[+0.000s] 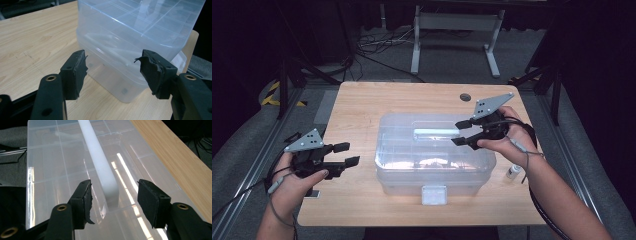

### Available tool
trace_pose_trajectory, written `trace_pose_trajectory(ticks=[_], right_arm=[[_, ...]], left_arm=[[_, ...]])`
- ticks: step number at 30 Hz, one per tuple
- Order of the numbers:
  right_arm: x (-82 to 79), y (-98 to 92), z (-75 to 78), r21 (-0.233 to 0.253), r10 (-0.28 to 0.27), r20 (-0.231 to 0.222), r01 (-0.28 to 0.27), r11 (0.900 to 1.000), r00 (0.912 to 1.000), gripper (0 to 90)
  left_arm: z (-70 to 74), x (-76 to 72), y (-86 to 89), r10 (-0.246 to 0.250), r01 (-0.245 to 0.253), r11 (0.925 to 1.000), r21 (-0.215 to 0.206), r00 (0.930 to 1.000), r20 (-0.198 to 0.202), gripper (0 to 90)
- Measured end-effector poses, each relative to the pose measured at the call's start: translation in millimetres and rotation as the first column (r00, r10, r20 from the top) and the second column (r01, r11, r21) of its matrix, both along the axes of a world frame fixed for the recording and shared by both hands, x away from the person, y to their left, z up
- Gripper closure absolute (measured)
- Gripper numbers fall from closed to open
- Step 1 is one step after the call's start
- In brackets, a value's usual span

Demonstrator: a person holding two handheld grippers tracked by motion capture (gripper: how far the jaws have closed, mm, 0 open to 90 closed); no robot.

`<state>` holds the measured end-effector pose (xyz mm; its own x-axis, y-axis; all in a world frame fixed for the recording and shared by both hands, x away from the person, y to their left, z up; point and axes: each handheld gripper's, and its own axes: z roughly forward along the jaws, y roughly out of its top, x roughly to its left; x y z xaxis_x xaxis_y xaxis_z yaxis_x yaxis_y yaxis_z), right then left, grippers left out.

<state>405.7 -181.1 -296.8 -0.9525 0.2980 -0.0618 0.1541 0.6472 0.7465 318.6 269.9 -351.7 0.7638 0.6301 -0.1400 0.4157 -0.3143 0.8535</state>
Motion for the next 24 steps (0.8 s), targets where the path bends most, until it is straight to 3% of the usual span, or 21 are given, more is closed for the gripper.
trace_pose_trajectory(ticks=[8,14,17,24], right_arm=[[2.6,13.4,0.1,-0.013,0.02,0.006,-0.02,1.0,0.9998,53.5],[-0.7,19.7,4.0,-0.059,0.044,0.027,-0.042,0.997,0.9987,72.5],[-4.1,22.9,6.3,-0.099,0.042,0.058,-0.037,0.994,0.9974,73.0],[-2.8,29.3,12.9,-0.165,0.042,0.048,-0.034,0.986,0.9979,73.5]], left_arm=[[-0.9,0.3,-3.0,-0.021,0.021,0.9998,-0.002,0.9998,0.0,39.8],[-0.9,0.1,-2.8,-0.02,0.02,0.9998,-0.002,0.9998,0.001,40.3],[-0.5,0.0,-3.1,-0.024,0.024,0.9997,-0.006,0.9997,0.003,40.3],[1.2,-1.1,-3.3,-0.026,0.026,0.9996,-0.009,0.9996,0.009,40.4]])
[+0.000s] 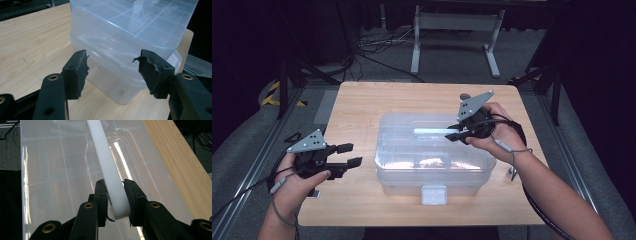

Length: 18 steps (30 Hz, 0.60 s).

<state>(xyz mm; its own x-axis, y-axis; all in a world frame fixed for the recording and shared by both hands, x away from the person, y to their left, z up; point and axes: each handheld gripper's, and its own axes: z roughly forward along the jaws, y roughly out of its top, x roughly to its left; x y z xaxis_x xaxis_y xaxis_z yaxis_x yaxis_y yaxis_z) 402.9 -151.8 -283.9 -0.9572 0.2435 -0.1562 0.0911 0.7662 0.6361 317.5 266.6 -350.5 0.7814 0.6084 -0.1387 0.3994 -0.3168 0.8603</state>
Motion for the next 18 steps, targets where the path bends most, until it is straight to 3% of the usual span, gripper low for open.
trace_pose_trajectory(ticks=[18], right_arm=[[25.5,-2.5,16.8,0.042,-0.038,-0.046,0.04,0.998,0.9982,72.2]], left_arm=[[2.5,-2.0,2.3,0.003,-0.003,1.0,-0.006,0.9999,0.015,40.4]])
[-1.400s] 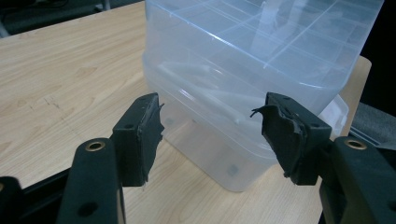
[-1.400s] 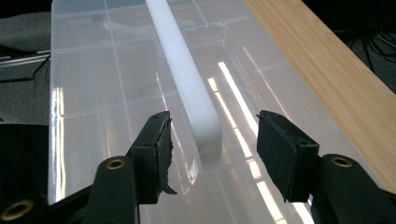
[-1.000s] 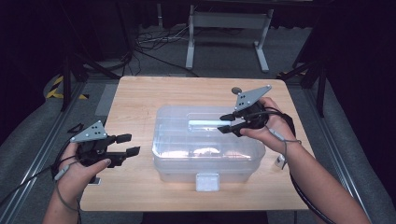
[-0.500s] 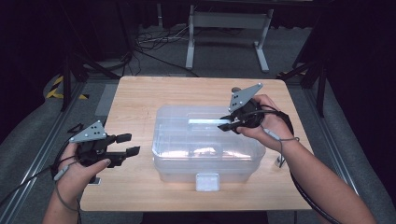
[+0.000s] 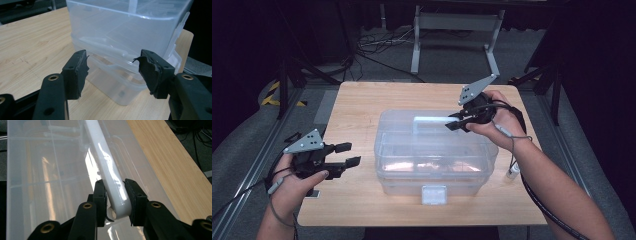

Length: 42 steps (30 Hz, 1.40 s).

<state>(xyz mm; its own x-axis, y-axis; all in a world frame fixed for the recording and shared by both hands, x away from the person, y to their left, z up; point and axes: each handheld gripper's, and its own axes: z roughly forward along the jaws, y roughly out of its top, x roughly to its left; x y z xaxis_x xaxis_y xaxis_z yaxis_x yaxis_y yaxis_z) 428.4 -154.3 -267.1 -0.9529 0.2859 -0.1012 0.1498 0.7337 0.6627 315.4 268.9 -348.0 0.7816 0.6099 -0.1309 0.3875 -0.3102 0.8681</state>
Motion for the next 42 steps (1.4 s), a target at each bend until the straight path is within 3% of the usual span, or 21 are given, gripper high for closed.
trace_pose_trajectory(ticks=[17,37,42], right_arm=[[31.6,-2.3,12.0,0.045,-0.056,-0.036,0.058,0.997,0.9978,70.6],[61.1,-0.8,19.6,0.046,-0.111,-0.062,0.114,0.992,0.9918,69.1],[62.0,-1.3,19.4,0.05,-0.113,-0.068,0.116,0.992,0.9913,69.1]], left_arm=[[-2.2,0.5,-7.8,-0.043,0.043,0.999,0.005,0.999,0.011,45.2],[-4.5,1.4,-15.0,-0.071,0.071,0.9974,-0.013,0.9974,0.009,49.4],[-4.7,1.4,-19.9,-0.076,0.077,0.997,-0.013,0.997,0.015,65.3]])
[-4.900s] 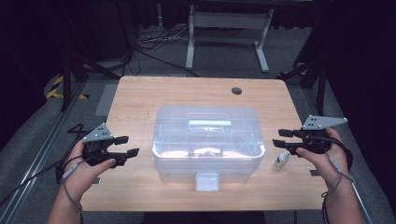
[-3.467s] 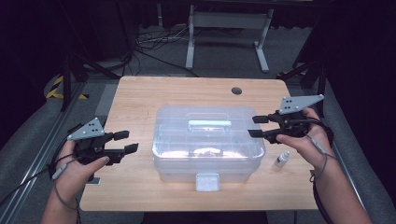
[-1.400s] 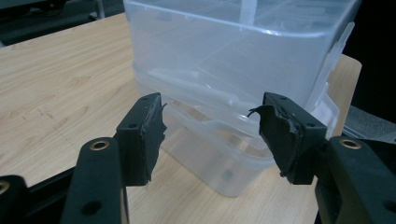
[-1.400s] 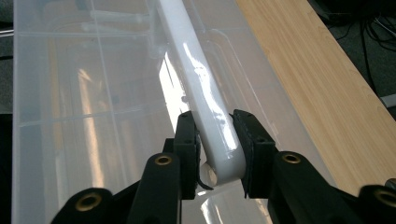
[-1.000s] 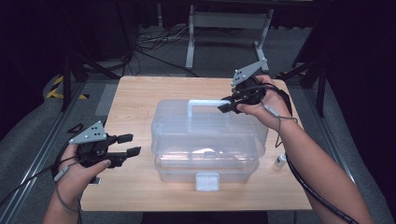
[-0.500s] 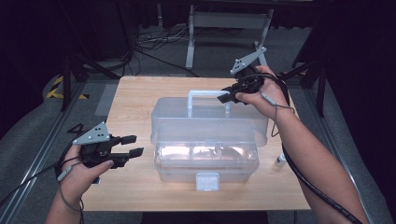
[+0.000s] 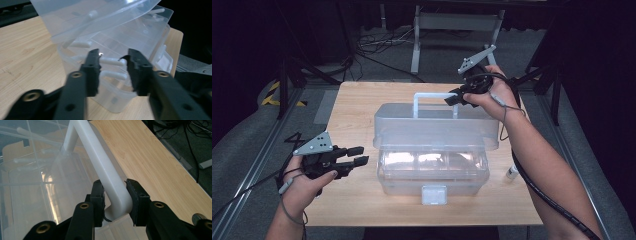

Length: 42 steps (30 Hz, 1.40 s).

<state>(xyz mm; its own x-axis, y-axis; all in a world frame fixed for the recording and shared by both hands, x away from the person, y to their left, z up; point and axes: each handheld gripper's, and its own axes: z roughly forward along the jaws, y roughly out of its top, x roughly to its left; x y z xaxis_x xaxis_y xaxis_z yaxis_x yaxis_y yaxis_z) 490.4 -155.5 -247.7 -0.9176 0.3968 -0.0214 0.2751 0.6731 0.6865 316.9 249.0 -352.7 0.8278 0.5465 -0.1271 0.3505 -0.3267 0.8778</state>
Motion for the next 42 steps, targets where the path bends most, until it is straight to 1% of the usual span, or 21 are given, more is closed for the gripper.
trace_pose_trajectory(ticks=[2,3,4,6,7,8,10,15,18,24,25,27,28,30,31,34,35,37,38,39,42], right_arm=[[0.0,0.0,0.1,0.0,-0.002,-0.001,0.002,1.0,1.0,69.1],[-0.1,0.2,0.3,-0.002,-0.001,0.001,0.001,1.0,1.0,69.0],[-0.2,0.3,0.2,-0.002,-0.001,0.002,0.001,1.0,1.0,69.0],[-0.2,0.0,0.0,0.0,0.0,0.003,0.0,1.0,1.0,69.0],[-0.1,-0.3,-0.1,0.002,0.0,0.003,0.0,1.0,1.0,69.0],[-0.2,-0.4,-0.1,0.001,0.001,0.003,-0.001,1.0,1.0,69.0],[-0.4,-0.2,0.1,0.0,0.002,0.004,-0.002,1.0,1.0,69.0],[-0.9,0.0,0.2,-0.002,-0.001,0.007,0.001,1.0,1.0,69.0],[-1.8,-0.2,-0.1,0.001,-0.004,0.007,0.004,1.0,1.0,69.0],[-3.2,-0.6,-0.3,0.003,-0.005,0.013,0.005,1.0,0.9999,68.9],[-4.9,-1.0,-1.2,0.011,-0.013,0.019,0.013,1.0,0.9997,68.6],[-6.5,-3.0,-0.5,0.027,-0.017,0.018,0.017,0.999,0.9997,66.3],[-6.5,-3.0,-0.5,0.027,-0.017,0.018,0.017,0.999,0.9997,66.3],[-9.1,-7.5,3.3,0.063,-0.016,0.015,0.015,0.998,0.9998,61.0],[-10.8,-9.1,4.8,0.066,-0.016,0.02,0.015,0.998,0.9997,60.3],[-21.0,-17.4,10.1,0.072,-0.028,0.064,0.023,0.997,0.9975,59.6],[-23.6,-20.0,11.7,0.077,-0.033,0.075,0.027,0.997,0.9966,62.1],[-30.9,-30.0,18.5,0.122,-0.031,0.078,0.021,0.992,0.9965,63.8],[-36.2,-37.8,24.2,0.135,-0.032,0.083,0.02,0.991,0.996,65.3],[-36.2,-37.8,24.2,0.135,-0.032,0.083,0.02,0.991,0.996,65.3],[-45.9,-51.4,30.3,0.146,-0.037,0.085,0.024,0.989,0.9957,67.6]], left_arm=[[-0.7,-1.0,-6.1,-0.023,0.023,0.9997,0.002,0.9997,-0.012,78.8],[-1.0,-1.6,-9.9,-0.034,0.034,0.9994,0.006,0.9994,-0.01,86.4],[-1.4,-1.5,-13.9,-0.038,0.038,0.9992,0.009,0.9993,-0.004,89.8],[-2.7,0.6,-21.6,-0.046,0.046,0.9989,-0.005,0.9989,-0.004,90.0],[-2.7,0.6,-21.6,-0.046,0.046,0.9989,-0.005,0.9989,-0.004,90.0],[-4.1,2.9,-27.0,-0.041,0.041,0.999,-0.018,0.9992,-0.002,90.0],[-4.8,4.3,-29.4,-0.035,0.035,0.9992,-0.019,0.9994,-0.001,90.0],[-8.9,12.7,-39.0,0.001,-0.001,0.9995,-0.031,1.0,0.004,90.0],[-7.1,15.6,-41.1,0.02,-0.019,0.9979,-0.061,0.9995,0.024,90.0],[-4.0,16.3,-42.3,0.02,-0.018,0.9988,-0.046,0.9992,0.035,90.0],[-3.3,16.7,-41.7,0.018,-0.017,0.999,-0.042,0.9994,0.031,90.0],[-3.1,17.5,-41.2,0.017,-0.015,0.9987,-0.048,0.9995,0.026,90.0],[-3.1,17.5,-41.2,0.017,-0.015,0.9987,-0.048,0.9995,0.026,90.0],[-2.4,18.2,-41.3,0.015,-0.014,0.9987,-0.049,0.9996,0.022,90.0],[-1.5,18.3,-41.3,0.016,-0.015,0.9991,-0.041,0.9996,0.023,90.0],[-0.8,19.1,-41.4,0.01,-0.009,0.9993,-0.037,0.9998,0.017,90.0],[-0.7,20.1,-41.2,0.004,-0.003,0.9991,-0.041,0.9998,0.019,90.0],[-0.1,21.0,-41.3,0.001,0.0,0.999,-0.044,0.9999,0.017,90.0],[1.0,22.0,-41.3,-0.005,0.005,0.9991,-0.041,0.9999,0.016,90.0],[1.0,22.0,-41.3,-0.005,0.005,0.9991,-0.041,0.9999,0.016,90.0],[2.3,23.7,-40.9,-0.012,0.012,0.9991,-0.04,0.9999,0.012,90.0]])
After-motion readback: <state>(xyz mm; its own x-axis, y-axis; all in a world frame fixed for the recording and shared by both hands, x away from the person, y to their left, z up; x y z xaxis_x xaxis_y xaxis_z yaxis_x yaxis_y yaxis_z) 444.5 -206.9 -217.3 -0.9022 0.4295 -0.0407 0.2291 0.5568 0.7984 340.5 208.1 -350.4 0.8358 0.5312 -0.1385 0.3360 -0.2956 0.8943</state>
